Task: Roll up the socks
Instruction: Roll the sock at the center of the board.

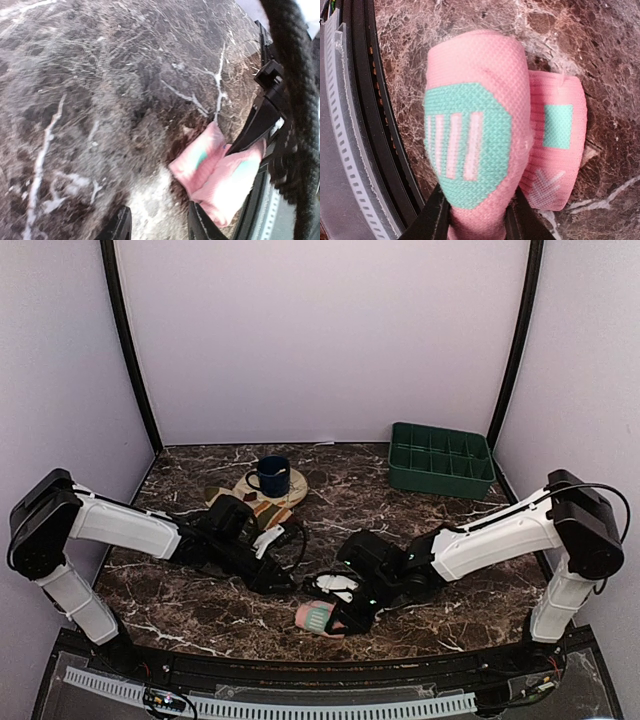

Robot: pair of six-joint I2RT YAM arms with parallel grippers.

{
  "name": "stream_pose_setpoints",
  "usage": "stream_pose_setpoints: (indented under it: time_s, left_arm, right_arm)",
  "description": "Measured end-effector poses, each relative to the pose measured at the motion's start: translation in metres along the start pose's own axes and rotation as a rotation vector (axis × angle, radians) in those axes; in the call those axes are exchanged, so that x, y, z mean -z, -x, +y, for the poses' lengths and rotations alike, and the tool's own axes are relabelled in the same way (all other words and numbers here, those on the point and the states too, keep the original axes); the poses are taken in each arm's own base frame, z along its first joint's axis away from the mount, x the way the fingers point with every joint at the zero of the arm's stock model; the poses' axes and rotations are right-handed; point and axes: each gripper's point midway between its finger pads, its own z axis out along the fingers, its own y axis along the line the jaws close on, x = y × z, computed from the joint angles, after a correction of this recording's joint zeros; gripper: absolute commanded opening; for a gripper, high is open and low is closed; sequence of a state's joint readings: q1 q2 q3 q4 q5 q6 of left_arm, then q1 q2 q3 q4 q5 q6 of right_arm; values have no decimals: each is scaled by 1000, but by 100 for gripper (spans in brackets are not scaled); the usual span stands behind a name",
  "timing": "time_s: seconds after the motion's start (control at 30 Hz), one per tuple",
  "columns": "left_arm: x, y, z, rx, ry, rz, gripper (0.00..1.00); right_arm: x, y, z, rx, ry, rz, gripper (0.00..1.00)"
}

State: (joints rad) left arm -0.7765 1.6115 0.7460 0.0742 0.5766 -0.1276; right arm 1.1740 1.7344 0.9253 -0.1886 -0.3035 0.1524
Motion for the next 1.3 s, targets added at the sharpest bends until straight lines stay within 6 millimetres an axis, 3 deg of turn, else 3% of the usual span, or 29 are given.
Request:
stream_pose_setpoints:
  time_s: [0.17,0.47,1.3]
  left_arm:
    - [6,-4,-5,-76,48,-47,41]
    - [-15,-11,-43,-339,96,-36,42]
    - [-26,-23,-69,-605,99,-4,44]
  right_arm:
    - [1,-1,-1,-26,41,6,0]
    - [3,-1,-4,-48,94,24,0]
    - [5,-4,-3,-46,165,69,0]
